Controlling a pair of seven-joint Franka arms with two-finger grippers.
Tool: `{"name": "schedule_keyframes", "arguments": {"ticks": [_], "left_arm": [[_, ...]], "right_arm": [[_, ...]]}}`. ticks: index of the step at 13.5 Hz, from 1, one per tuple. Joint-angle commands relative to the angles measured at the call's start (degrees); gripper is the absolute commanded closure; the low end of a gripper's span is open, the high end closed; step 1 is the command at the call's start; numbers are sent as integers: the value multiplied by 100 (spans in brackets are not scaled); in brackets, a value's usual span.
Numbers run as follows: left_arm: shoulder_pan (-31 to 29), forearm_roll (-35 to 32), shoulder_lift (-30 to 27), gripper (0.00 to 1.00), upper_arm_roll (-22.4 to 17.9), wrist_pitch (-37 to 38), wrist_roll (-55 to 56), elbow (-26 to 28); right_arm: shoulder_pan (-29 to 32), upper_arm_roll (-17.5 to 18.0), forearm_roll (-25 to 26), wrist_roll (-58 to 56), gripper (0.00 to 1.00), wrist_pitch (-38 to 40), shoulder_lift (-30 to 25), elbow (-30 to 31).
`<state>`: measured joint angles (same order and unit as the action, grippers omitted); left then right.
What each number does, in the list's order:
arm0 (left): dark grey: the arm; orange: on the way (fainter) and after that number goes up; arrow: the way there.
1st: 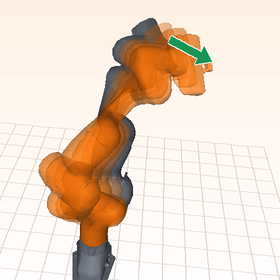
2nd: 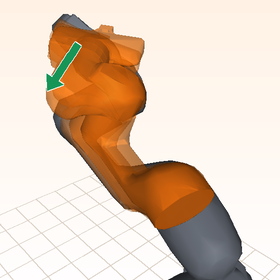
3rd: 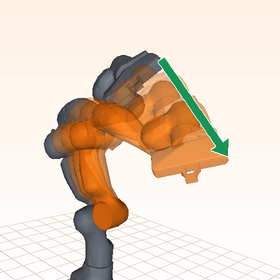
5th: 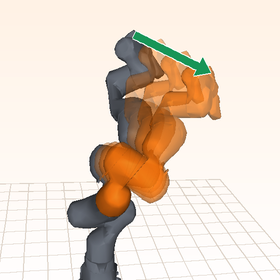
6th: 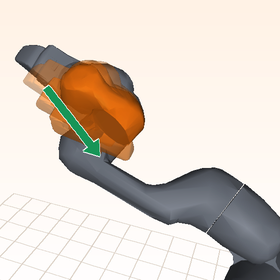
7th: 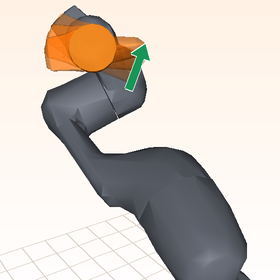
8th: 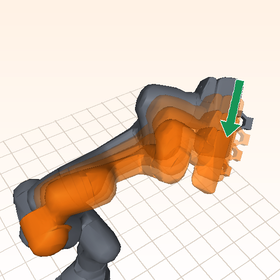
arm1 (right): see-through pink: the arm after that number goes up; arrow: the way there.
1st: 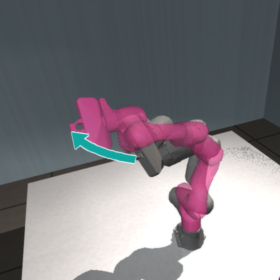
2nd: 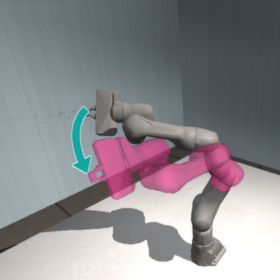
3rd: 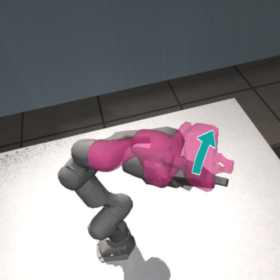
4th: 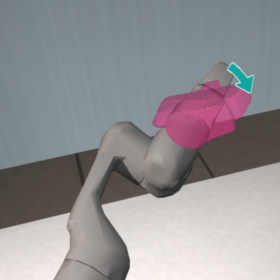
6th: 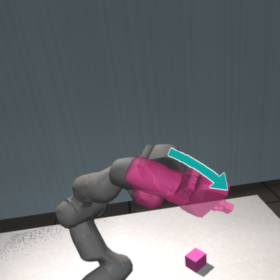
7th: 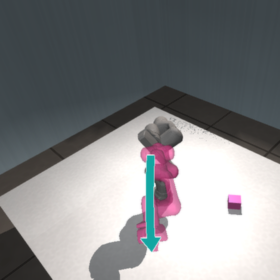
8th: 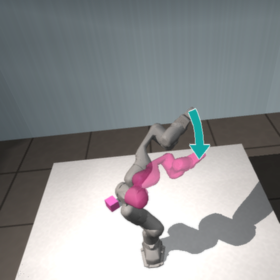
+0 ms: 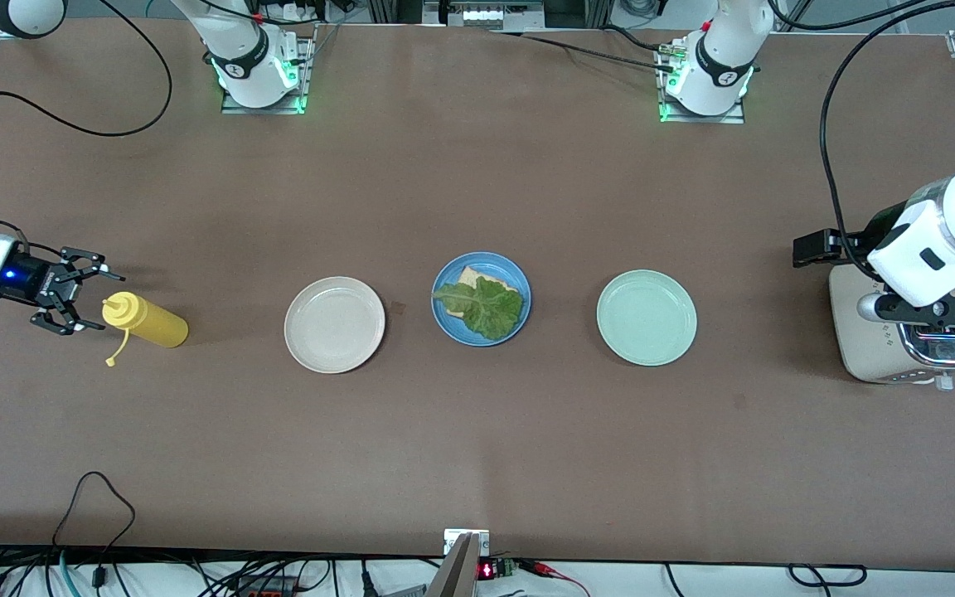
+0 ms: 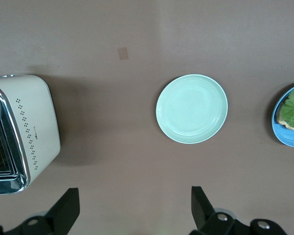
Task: Make sandwich in blue plate with both arms
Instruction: 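Grasp the yellow squeeze bottle with the right gripper and lift it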
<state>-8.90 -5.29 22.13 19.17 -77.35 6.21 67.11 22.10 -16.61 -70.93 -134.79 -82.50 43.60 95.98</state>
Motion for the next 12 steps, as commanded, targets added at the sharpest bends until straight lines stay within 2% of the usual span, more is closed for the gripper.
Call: {"name": "schedule_keyframes", "arguments": {"ticks": [1, 4, 8, 12], "left_arm": [[2, 124, -51, 0, -1, 88, 12, -57], [20, 124, -51, 0, -1, 80, 12, -66], [-7, 124, -51, 0, -1, 80, 12, -66], [2, 124, -51, 0, -1, 80, 12, -66]], "right_arm": [[84, 70, -96, -152, 0, 147, 166, -150], [101, 263, -192, -162, 0, 156, 288, -168], [23, 281, -377, -161, 0, 138, 368, -176], [14, 290, -579, -302, 0, 147, 693, -510]]}}
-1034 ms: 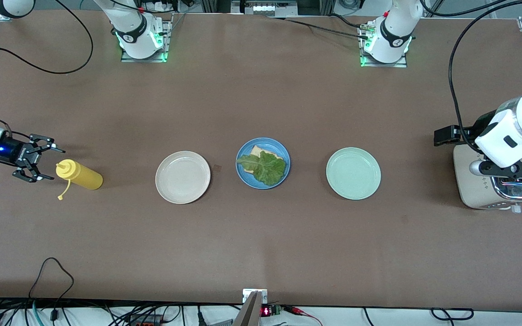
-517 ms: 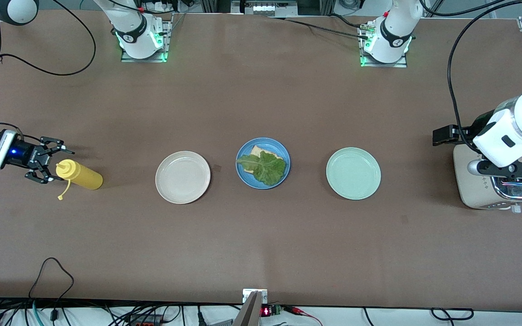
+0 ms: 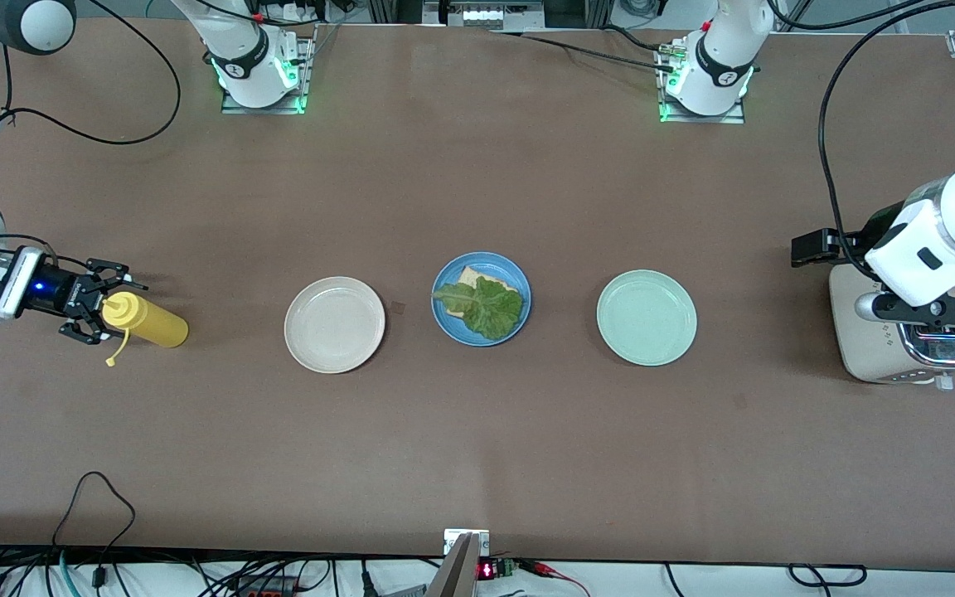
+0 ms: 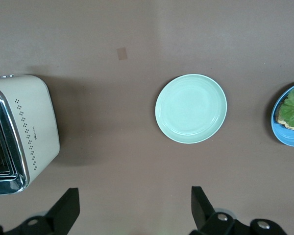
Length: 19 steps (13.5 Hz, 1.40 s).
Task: Make sandwich in blue plate with both arms
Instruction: 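Grasp the yellow squeeze bottle with the right gripper and lift it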
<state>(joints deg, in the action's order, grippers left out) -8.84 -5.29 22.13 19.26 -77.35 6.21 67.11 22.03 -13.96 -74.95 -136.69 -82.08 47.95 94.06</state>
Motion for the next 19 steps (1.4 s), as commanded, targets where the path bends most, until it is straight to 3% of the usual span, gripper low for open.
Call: {"name": "schedule_keyframes", "arguments": {"ticks": [1, 7, 10, 11, 13, 15, 19], "left_arm": [[-4, 124, -51, 0, -10, 80, 12, -66], [-4, 124, -51, 0, -10, 80, 12, -66], [5, 124, -51, 0, -10, 80, 12, -66], [5, 116, -51, 0, -10, 80, 12, -66], [-4, 124, -51, 0, -10, 80, 12, -66], [-4, 124, -51, 0, -10, 80, 12, -66], [5, 124, -51, 0, -10, 80, 12, -66]], "right_arm": [[12, 25, -187, -95, 0, 105, 268, -318], [-15, 175, -248, -112, 0, 114, 382, -318], [-23, 175, -239, -121, 27, 105, 391, -318], [-23, 175, -239, -112, 53, 105, 391, -318], [-15, 175, -213, -103, 73, 105, 391, -318], [-23, 166, -178, -103, 86, 105, 365, -318], [-190, 122, 208, 63, 98, -9, -83, -415]]}}
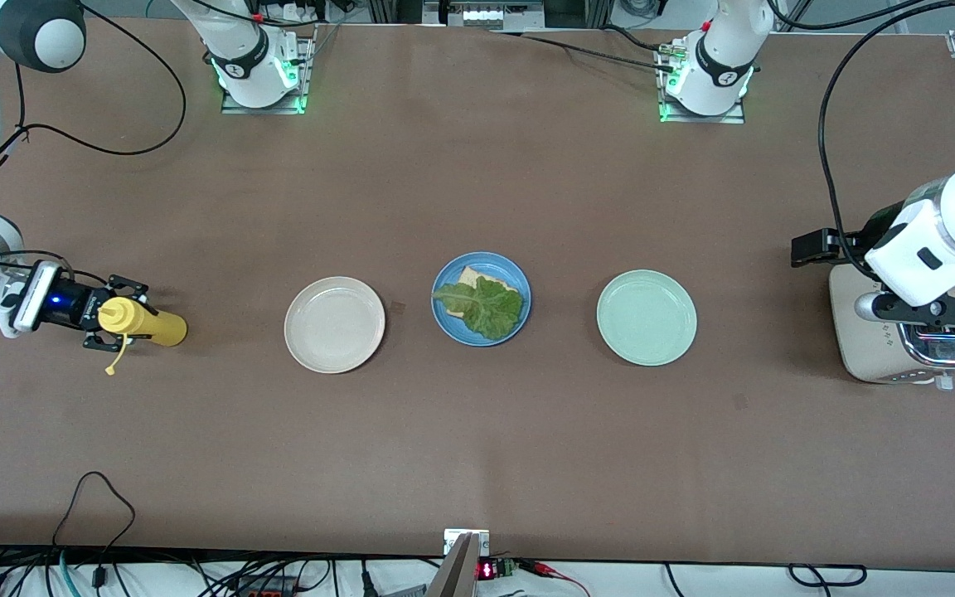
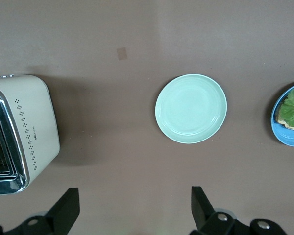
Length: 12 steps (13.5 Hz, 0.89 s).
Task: Make sandwich in blue plate with both arms
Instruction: 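Grasp the yellow squeeze bottle with the right gripper and lift it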
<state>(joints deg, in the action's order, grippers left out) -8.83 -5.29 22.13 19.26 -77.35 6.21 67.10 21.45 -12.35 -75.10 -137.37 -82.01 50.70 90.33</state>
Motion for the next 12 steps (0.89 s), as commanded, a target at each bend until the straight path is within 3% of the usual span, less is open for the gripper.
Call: {"name": "schedule_keyframes", "arguments": {"ticks": [1, 5, 7, 12], "left_arm": [[4, 124, -51, 0, -10, 80, 12, -66], [4, 124, -51, 0, -10, 80, 12, -66], [-4, 124, -51, 0, -10, 80, 12, -66], [-13, 124, -51, 0, -10, 80, 12, -66]], "right_arm": [[-237, -75, 294, 305, 99, -148, -490, -50], [-922, -277, 1153, 1018, 100, -1008, -1245, -42], [-1256, -260, 1838, 1465, 100, -1623, -1588, -24], [-2345, -286, 3051, 2677, 100, -2853, -2038, 2]]}}
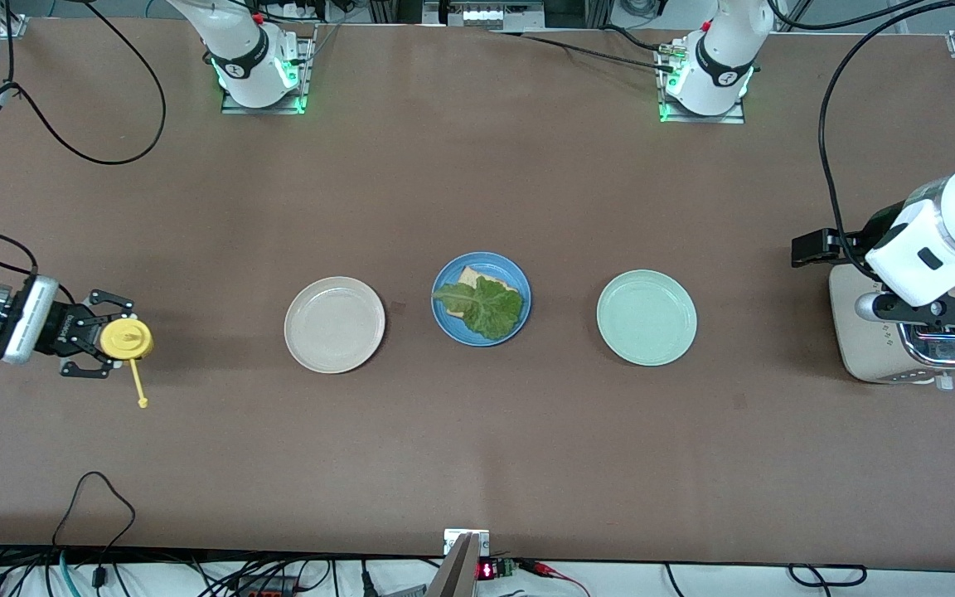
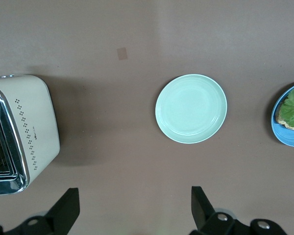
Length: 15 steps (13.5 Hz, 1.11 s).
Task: Make sandwich in blue plate with both arms
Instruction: 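Carry the yellow bottle over the blue plate with the right gripper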
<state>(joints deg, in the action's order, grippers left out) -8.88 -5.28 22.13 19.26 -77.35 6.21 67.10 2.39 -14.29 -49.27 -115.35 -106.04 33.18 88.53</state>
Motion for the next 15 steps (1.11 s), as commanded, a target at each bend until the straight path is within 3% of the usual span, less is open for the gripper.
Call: {"name": "schedule_keyframes", "arguments": {"ticks": [1, 6, 15], "left_arm": [[8, 124, -51, 0, -1, 80, 12, -66], [9, 124, -51, 0, -1, 80, 12, -66], [-26, 124, -51, 0, -10, 88, 12, -66]], "right_arm": [[-685, -91, 793, 826, 100, -678, -303, 182], [-1792, -100, 1831, 2398, 100, -1269, -409, 156], [-3770, -91, 4370, 5598, 100, -1718, -374, 156]]}}
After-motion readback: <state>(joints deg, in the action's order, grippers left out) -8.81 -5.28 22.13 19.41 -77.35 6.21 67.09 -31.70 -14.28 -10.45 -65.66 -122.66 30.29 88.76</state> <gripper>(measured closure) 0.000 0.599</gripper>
